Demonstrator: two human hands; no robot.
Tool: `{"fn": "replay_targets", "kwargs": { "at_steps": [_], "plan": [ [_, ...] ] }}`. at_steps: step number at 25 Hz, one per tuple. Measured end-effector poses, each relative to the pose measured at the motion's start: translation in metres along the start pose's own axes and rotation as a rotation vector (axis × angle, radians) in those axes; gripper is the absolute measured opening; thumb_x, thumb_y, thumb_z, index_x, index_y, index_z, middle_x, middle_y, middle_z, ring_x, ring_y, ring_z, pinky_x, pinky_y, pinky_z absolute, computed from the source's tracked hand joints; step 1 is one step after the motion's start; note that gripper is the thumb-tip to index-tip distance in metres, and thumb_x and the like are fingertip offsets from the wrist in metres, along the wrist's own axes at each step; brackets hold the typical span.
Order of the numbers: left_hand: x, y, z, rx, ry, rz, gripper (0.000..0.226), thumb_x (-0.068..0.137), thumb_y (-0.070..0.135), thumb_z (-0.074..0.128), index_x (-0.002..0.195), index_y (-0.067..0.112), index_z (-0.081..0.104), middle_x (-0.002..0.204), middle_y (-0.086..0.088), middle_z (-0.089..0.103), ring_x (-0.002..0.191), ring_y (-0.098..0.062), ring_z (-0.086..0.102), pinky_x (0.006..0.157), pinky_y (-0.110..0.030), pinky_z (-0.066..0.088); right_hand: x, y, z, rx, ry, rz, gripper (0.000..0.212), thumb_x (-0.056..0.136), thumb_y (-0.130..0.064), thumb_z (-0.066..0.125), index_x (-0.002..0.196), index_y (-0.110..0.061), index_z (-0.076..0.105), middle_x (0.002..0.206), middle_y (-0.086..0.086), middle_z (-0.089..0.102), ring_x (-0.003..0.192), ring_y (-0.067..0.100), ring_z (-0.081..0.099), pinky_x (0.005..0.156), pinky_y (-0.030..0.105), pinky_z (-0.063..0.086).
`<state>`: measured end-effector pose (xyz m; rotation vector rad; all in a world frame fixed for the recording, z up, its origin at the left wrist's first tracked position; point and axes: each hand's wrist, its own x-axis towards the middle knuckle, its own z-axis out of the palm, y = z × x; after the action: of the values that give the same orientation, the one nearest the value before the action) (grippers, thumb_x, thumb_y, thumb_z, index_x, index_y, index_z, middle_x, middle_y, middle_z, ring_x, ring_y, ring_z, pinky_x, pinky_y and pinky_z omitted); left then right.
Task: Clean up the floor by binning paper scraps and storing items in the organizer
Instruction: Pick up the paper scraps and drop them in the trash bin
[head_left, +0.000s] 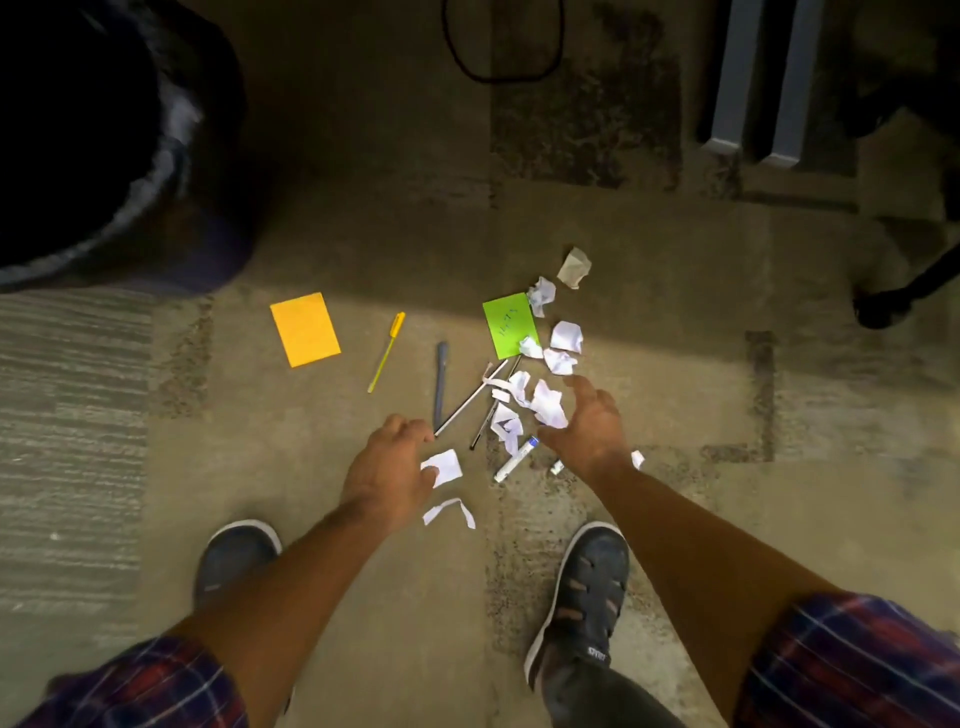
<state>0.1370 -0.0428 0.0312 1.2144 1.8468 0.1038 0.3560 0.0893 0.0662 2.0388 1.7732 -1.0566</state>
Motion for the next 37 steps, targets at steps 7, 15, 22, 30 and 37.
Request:
{"fn": "replay_targets", "kwargs": {
  "at_steps": [7, 15, 22, 30, 37],
  "plan": [
    [0.04, -0.018, 0.084, 0.355, -0.104, 0.01, 0.05, 0.088, 0.036, 0.068, 0.134, 0.025, 0.052, 0.133, -0.003, 0.05, 0.121, -0.029, 0.052, 0.097, -0.044, 0.051, 0.065, 0.047, 0.064, -0.256, -0.07, -0.157, 0.095, 0.069, -0.052, 0.083, 0.148, -0.035, 0.032, 0.136, 0.015, 0.044, 0.121, 0.038, 0.051, 0.101, 0.046, 0.049],
    [0.051, -0.023, 0.107, 0.435, -0.017, 0.084, 0.038, 0.085, 0.035, 0.073, 0.117, 0.024, 0.057, 0.118, -0.003, 0.065, 0.112, -0.029, 0.059, 0.092, -0.04, 0.048, 0.085, 0.037, 0.086, -0.328, 0.019, -0.26, 0.061, 0.089, -0.058, 0.062, 0.142, -0.037, 0.041, 0.141, 0.014, 0.04, 0.122, 0.037, 0.046, 0.101, 0.046, 0.048],
    [0.054, -0.022, 0.098, -0.237, 0.085, -0.127, 0.034, 0.079, 0.006, 0.061, 0.061, 0.019, 0.035, 0.058, 0.0, 0.046, 0.055, -0.023, 0.042, 0.053, -0.033, 0.037, 0.091, 0.032, 0.09, -0.344, 0.034, -0.32, 0.031, 0.1, -0.026, 0.055, 0.13, -0.024, 0.055, 0.142, 0.016, 0.038, 0.129, 0.035, 0.043, 0.099, 0.045, 0.052],
    [0.023, -0.034, 0.112, -0.182, 0.02, -0.066, 0.029, 0.078, 0.017, 0.058, 0.107, 0.02, 0.062, 0.092, 0.007, 0.058, 0.084, -0.018, 0.06, 0.078, -0.034, 0.055, 0.108, 0.041, 0.087, -0.321, 0.053, -0.413, 0.027, 0.089, 0.001, 0.056, 0.109, -0.009, 0.071, 0.112, 0.014, 0.061, 0.093, 0.034, 0.063, 0.081, 0.04, 0.057],
    [0.021, -0.031, 0.138, 0.342, -0.202, 0.043, 0.024, 0.095, 0.021, 0.058, 0.119, 0.02, 0.063, 0.124, -0.007, 0.062, 0.111, -0.029, 0.064, 0.092, -0.04, 0.056, 0.107, 0.043, 0.074, -0.043, 0.146, -0.19, 0.02, 0.087, -0.007, 0.065, 0.099, -0.017, 0.077, 0.102, 0.009, 0.074, 0.094, 0.028, 0.069, 0.088, 0.029, 0.05]
  ]
}}
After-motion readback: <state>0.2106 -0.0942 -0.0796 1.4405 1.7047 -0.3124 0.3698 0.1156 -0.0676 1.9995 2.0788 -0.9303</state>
